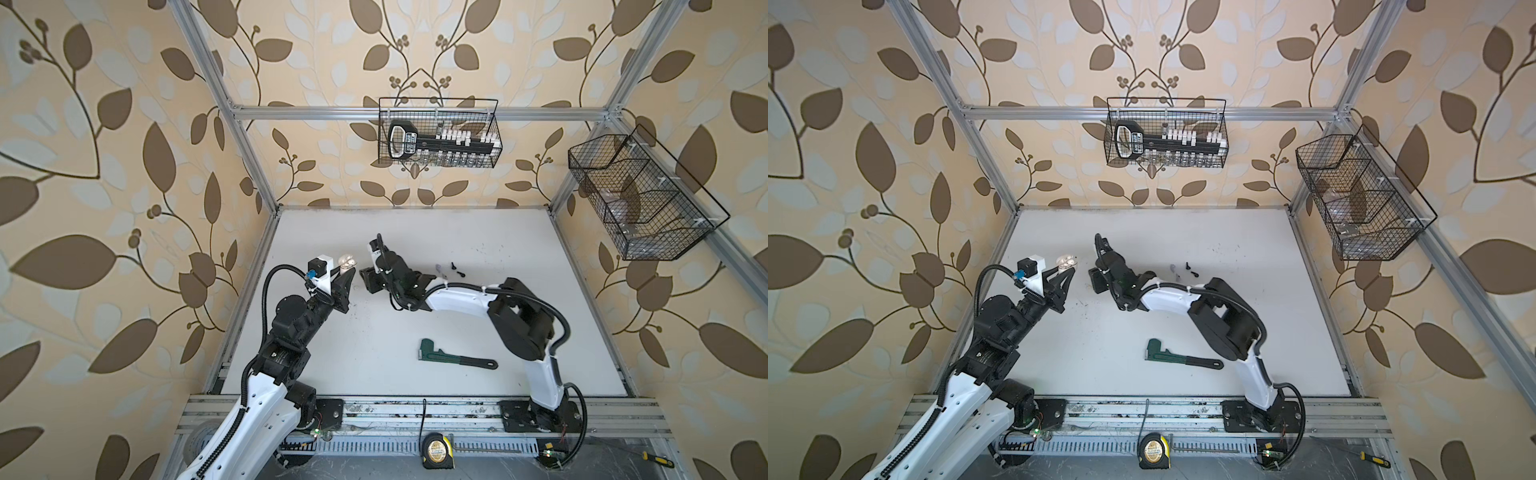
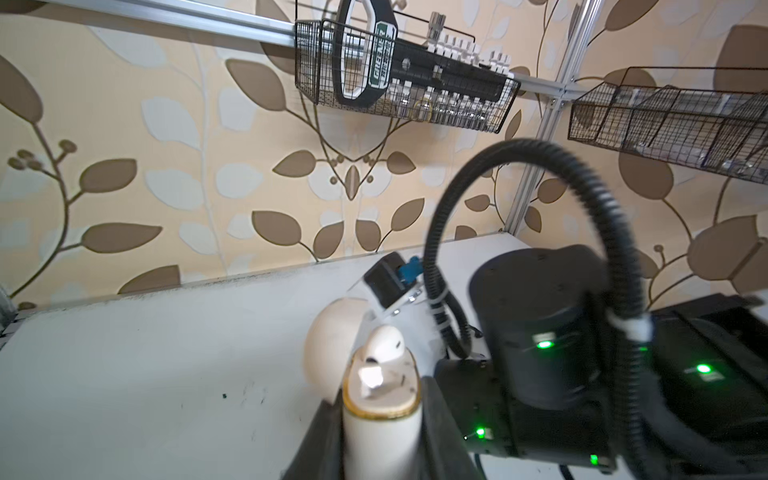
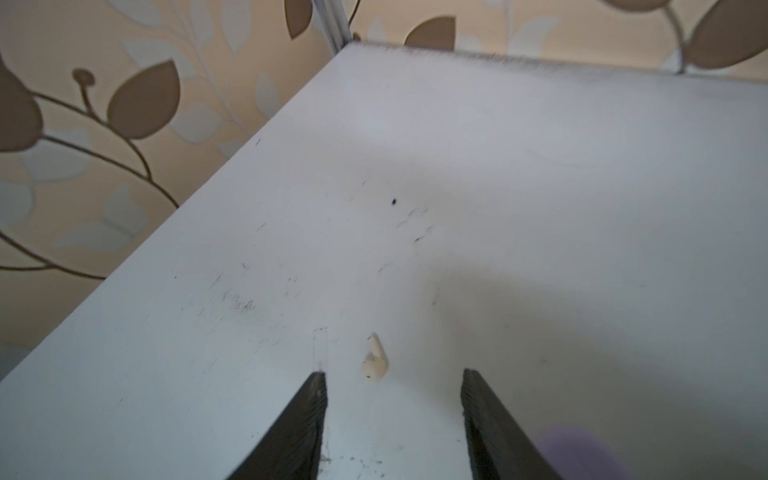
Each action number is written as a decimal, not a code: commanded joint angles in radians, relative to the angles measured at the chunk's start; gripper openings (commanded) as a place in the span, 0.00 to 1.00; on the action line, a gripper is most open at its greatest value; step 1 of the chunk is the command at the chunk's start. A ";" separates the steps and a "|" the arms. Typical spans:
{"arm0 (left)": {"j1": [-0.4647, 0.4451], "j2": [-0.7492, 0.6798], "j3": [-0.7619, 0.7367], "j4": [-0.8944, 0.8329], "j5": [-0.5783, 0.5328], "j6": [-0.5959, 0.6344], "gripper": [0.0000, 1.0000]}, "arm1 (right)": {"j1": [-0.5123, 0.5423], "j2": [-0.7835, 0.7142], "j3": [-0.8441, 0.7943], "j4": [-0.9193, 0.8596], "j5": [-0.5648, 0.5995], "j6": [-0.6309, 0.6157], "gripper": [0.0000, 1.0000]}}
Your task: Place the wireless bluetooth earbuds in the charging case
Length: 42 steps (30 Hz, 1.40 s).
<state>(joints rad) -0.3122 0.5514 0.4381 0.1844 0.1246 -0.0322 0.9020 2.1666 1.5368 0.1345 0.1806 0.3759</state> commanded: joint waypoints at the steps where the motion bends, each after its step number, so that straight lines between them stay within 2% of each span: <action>1: 0.012 -0.027 0.038 -0.036 -0.034 0.033 0.00 | 0.001 0.136 0.146 -0.176 -0.075 -0.021 0.56; 5: 0.012 -0.052 0.027 -0.043 -0.045 0.037 0.00 | -0.007 0.261 0.293 -0.258 -0.094 -0.029 0.56; 8: 0.012 -0.068 0.021 -0.043 -0.053 0.038 0.00 | -0.008 0.305 0.331 -0.277 -0.101 -0.032 0.56; 34: 0.012 -0.097 0.008 -0.037 -0.040 0.033 0.00 | 0.052 0.291 0.282 -0.331 0.064 -0.120 0.27; 38: 0.012 -0.099 0.007 -0.037 -0.039 0.034 0.00 | 0.056 0.253 0.229 -0.312 0.081 -0.121 0.19; 42: 0.012 -0.107 0.005 -0.039 -0.041 0.036 0.00 | 0.065 0.116 0.017 -0.180 0.049 -0.154 0.17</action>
<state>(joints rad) -0.3122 0.4603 0.4381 0.1219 0.0944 -0.0078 0.9558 2.3482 1.6676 -0.0460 0.2401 0.2562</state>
